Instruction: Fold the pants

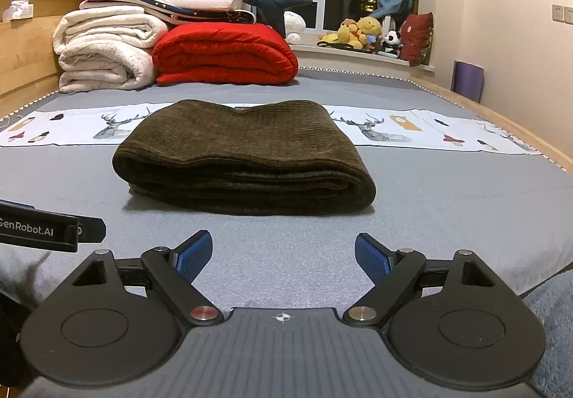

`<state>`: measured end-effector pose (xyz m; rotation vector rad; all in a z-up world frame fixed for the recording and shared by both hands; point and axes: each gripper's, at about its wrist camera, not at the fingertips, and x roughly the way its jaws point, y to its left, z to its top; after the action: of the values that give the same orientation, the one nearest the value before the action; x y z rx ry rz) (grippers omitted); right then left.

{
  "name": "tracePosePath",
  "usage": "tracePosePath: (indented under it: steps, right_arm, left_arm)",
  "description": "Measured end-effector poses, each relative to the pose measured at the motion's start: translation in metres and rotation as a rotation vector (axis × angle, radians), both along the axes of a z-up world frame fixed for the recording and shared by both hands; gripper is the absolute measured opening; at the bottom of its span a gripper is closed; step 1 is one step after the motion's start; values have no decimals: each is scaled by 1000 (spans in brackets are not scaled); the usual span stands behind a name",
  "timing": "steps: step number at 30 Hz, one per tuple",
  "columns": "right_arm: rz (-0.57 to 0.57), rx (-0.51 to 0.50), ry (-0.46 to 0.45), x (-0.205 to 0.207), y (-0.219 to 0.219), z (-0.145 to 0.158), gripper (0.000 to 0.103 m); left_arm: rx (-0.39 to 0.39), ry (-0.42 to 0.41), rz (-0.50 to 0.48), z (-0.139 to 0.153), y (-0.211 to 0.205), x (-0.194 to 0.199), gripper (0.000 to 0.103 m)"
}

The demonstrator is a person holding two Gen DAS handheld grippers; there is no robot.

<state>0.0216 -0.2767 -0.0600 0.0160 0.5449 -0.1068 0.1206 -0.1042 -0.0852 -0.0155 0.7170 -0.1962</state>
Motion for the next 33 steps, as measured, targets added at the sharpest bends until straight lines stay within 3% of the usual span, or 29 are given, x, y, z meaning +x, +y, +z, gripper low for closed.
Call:
tracePosePath:
  steps: [33]
  right_arm:
    - [2,-18,0,-1,6,-2,88]
  left_arm:
    - [26,-11,-4,-1,-2,-2,103]
